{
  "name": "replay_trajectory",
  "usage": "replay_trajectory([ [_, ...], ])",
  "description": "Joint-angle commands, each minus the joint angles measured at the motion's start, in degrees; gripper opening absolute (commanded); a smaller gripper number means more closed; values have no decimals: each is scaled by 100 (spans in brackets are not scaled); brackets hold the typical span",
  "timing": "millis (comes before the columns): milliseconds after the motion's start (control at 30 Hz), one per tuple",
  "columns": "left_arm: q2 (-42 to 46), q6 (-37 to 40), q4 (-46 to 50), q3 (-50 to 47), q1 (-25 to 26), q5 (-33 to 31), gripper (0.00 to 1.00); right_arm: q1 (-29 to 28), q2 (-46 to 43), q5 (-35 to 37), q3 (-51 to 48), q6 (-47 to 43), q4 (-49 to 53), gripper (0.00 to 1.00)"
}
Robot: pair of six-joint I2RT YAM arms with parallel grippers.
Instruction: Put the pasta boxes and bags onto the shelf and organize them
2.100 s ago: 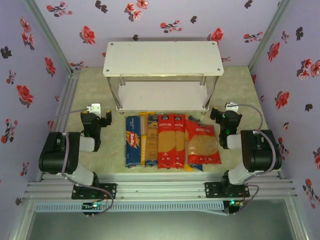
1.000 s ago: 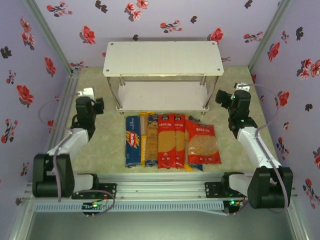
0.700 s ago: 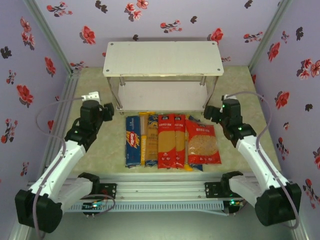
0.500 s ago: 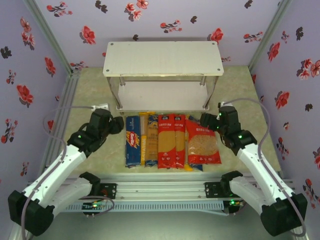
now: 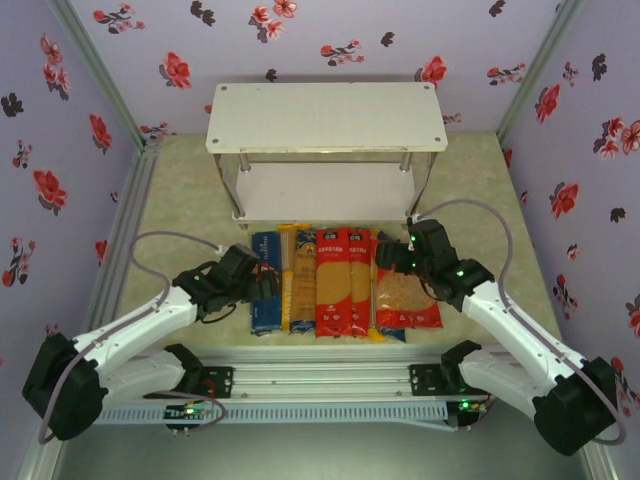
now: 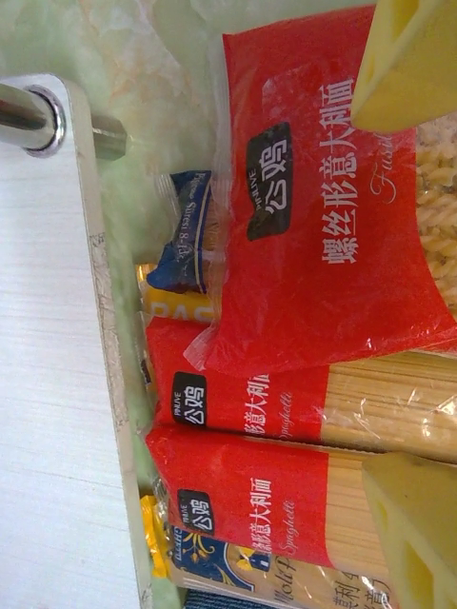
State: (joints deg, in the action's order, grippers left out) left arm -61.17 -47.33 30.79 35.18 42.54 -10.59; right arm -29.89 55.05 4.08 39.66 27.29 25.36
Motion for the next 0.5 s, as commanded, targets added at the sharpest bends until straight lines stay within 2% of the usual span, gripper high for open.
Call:
replay_trajectory([
  [0,-352,-164,101,273,120,27,100,-61,70,-30,230,97,-171,88],
  [467,-1314,-77,-244,483,217,245,100,-78,374,-65,459,-38,-248,89],
])
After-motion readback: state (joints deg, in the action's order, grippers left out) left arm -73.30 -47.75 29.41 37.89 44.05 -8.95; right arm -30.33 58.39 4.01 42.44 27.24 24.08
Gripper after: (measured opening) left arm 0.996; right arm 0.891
